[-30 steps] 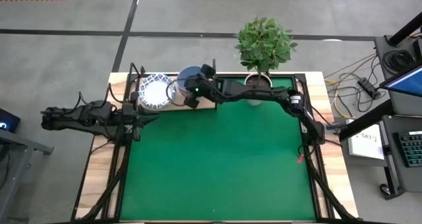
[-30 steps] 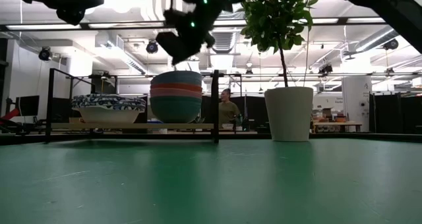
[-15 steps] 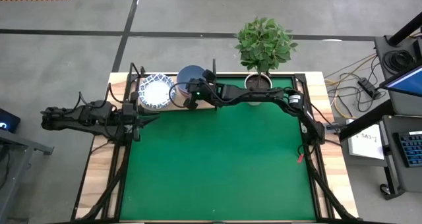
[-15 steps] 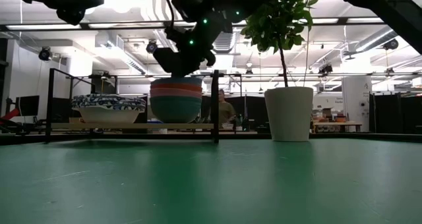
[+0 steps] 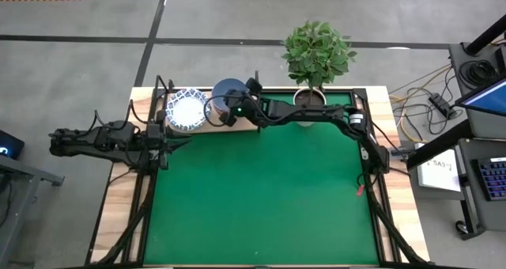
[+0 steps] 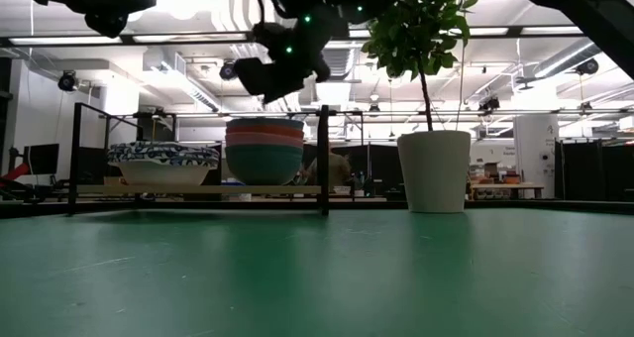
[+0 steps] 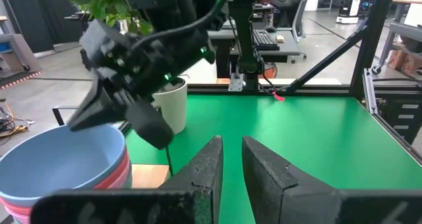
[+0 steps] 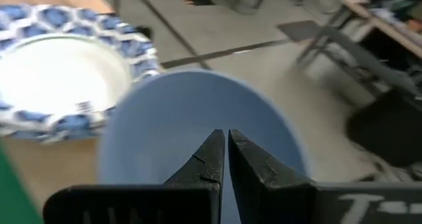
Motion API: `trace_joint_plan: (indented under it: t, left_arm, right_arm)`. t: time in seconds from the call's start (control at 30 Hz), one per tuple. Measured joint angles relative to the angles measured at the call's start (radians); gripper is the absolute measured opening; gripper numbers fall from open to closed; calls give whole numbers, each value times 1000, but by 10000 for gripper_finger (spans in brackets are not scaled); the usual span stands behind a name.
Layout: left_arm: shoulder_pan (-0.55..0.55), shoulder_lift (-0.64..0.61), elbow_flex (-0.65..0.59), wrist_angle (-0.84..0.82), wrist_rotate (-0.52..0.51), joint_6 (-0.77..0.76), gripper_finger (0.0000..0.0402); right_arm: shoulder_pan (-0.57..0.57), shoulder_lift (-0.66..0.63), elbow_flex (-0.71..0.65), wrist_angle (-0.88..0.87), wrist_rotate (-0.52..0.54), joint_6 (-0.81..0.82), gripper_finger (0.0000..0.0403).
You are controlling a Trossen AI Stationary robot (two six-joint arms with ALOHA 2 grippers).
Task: Place and stack bowls onto a shelf
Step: Return to Home Position
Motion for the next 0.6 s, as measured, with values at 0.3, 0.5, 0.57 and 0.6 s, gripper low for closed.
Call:
trace_joint_plan:
  t: [0.3, 0.5, 0.57, 0.6]
  left_arm:
    - [0, 0, 0, -1, 0, 0, 40]
    - [0, 0, 0, -4, 0, -3, 40]
    - [0, 0, 0, -4, 0, -3, 40]
    - [0, 0, 0, -5, 0, -3, 40]
  right_arm:
    - [-47, 10, -3, -14, 23, 34, 12]
    - [29, -62, -10, 4, -146, -85, 12]
    - [53, -81, -28, 6, -220, -133, 12]
    - [62, -94, -46, 6, -255, -152, 12]
